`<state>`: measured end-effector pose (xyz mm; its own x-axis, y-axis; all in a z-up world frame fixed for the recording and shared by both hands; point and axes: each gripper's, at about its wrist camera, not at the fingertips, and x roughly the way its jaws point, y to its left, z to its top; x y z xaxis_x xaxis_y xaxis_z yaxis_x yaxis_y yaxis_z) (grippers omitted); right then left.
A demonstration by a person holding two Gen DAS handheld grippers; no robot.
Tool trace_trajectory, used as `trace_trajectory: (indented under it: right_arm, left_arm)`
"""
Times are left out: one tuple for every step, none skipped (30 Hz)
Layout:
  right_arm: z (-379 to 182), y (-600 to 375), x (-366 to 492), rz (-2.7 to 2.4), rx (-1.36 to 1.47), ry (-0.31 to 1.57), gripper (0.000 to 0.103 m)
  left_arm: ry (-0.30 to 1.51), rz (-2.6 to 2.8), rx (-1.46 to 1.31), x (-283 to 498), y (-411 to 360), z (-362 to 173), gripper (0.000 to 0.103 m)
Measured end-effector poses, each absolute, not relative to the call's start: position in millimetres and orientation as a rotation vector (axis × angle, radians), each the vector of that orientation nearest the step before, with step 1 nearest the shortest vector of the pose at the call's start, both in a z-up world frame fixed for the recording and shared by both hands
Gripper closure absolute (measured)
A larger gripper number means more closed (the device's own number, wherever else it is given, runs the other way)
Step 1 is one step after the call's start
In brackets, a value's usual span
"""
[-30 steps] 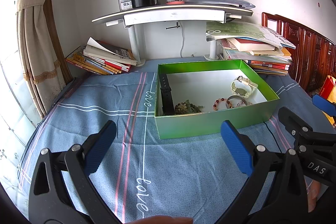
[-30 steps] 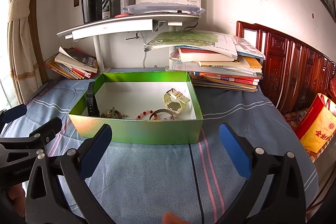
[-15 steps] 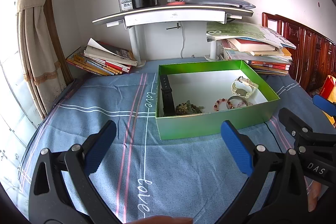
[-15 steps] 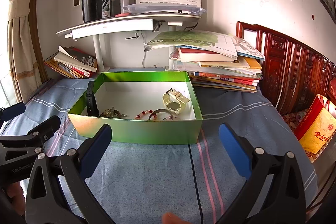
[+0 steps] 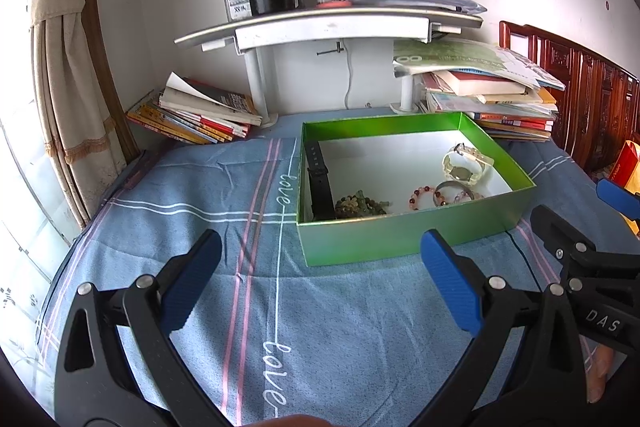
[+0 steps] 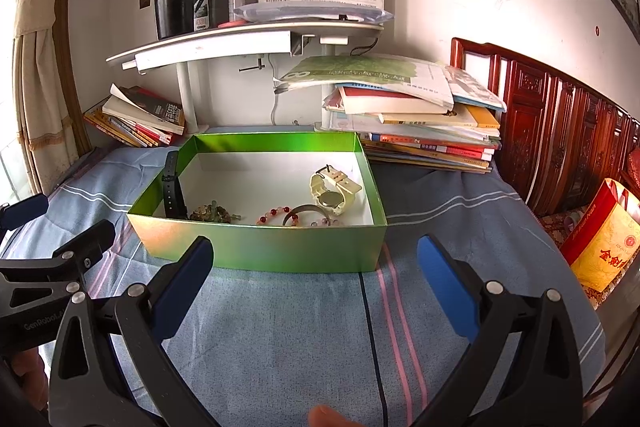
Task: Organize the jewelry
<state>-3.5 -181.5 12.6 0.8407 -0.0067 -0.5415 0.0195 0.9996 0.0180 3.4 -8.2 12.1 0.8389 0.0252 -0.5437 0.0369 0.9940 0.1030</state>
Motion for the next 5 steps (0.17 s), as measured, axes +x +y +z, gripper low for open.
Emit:
trace_trajectory:
  right_arm:
    - [10.3, -185.9, -1.4, -0.022, 0.030, 0.588, 0.003]
    - [7.3, -192.1, 1.7, -0.027, 0.043, 0.611, 0.003]
    - [2.0, -202.9, 6.6, -0.025, 0.067, 0.651, 0.003]
    - [-2.8, -212.0, 10.8, -0.022, 0.084, 0.687, 0.003]
    - [-11.1, -227.8, 16.9, -0.026, 0.104, 0.737, 0.003]
  left_arm:
    - [0.590, -0.007, 0.107, 5.4, -7.4, 9.8, 0.004]
    - [0.602, -0.007, 0.106, 7.4, -6.7, 8.0, 0.004]
    - [0.622, -0.004, 0.106, 9.6, -5.2, 4.1, 0.004]
    - [0.636, 0.000, 0.108, 11.1, -4.3, 1.0, 0.004]
    - [0.658, 0.006, 0.114, 13.3, -1.0, -5.4, 0.004]
